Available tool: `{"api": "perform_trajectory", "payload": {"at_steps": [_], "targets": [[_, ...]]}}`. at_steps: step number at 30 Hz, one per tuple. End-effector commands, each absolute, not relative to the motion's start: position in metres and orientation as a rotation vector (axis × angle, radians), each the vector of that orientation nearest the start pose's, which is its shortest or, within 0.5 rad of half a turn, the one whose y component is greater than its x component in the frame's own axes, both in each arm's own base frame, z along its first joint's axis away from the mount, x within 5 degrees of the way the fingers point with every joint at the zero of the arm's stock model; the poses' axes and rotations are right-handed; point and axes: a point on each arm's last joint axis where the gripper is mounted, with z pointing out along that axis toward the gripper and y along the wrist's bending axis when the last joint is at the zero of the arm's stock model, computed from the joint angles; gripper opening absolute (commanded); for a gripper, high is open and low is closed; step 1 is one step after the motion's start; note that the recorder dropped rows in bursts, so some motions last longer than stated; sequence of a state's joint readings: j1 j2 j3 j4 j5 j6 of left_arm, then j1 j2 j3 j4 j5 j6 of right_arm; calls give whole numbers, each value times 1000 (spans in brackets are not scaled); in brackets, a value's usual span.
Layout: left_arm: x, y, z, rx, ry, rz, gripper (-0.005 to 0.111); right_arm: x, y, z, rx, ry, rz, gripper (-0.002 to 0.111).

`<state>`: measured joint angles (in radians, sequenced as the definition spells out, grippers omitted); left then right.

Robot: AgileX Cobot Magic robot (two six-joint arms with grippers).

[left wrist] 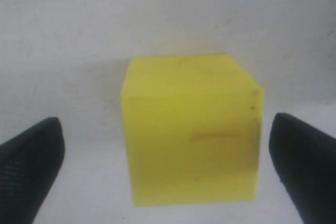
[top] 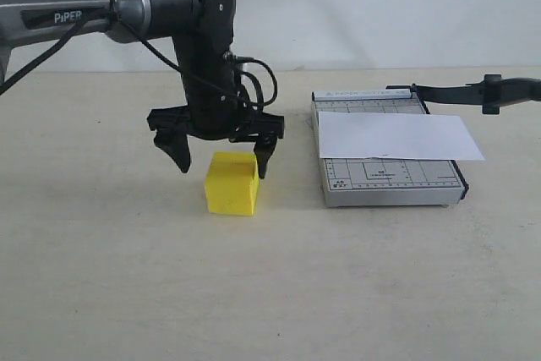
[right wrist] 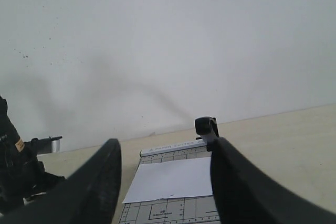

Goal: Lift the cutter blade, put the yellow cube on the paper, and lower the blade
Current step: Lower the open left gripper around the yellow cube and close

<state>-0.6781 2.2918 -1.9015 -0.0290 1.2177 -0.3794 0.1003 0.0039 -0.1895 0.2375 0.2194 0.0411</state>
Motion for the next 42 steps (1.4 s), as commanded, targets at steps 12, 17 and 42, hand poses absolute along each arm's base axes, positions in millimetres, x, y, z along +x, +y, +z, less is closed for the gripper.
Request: {"api": "perform_trajectory", "payload": {"at_steps": [12,17,42], "targets": [[356,-285,149,506,3095,67,103,43,9,256,85,1512,331,50],[356,-287,149,497,3085,30,103,43,9,256,85,1512,331,50],[366,-298,147,517,2947,-123,103,43,9,256,85,1512,331,50]]}}
